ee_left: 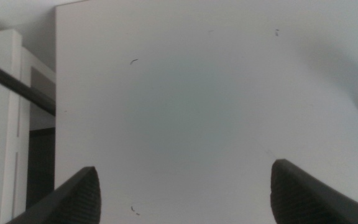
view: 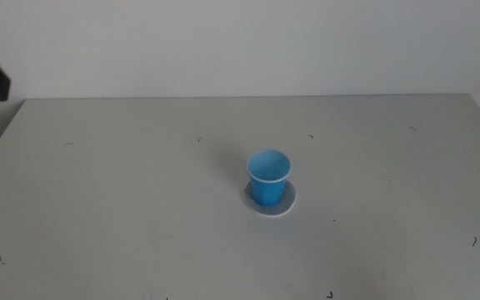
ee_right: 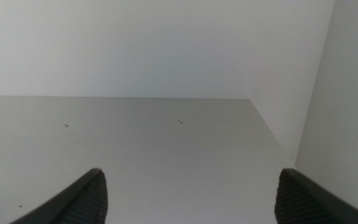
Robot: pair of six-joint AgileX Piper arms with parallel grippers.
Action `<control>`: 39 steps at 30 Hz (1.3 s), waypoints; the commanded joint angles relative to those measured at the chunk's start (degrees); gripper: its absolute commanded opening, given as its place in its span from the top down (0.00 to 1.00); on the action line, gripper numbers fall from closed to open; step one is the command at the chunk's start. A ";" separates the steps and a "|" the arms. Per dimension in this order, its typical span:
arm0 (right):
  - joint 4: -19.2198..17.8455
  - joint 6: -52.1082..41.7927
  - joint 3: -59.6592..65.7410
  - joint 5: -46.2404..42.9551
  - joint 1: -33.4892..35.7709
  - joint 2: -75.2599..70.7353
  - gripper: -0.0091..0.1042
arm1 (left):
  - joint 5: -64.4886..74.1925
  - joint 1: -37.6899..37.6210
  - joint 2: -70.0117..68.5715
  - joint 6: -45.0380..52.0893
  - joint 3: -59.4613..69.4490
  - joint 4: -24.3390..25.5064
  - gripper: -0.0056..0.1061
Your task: Place an empty cup on a cup mat.
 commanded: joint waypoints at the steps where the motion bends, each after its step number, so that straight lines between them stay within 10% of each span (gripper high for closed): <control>1: -0.52 -0.49 -0.66 -4.48 0.11 -1.10 0.09 | -9.03 3.27 -6.49 -0.22 5.70 -0.81 0.03; 20: -0.52 -0.49 -0.66 -4.48 0.11 -1.10 0.09 | -50.18 11.79 -47.54 -0.58 64.62 -2.89 0.03; 39: -0.52 -0.49 -0.66 -4.48 0.11 -1.10 0.09 | -51.48 8.44 -61.73 -2.65 76.55 -2.41 0.03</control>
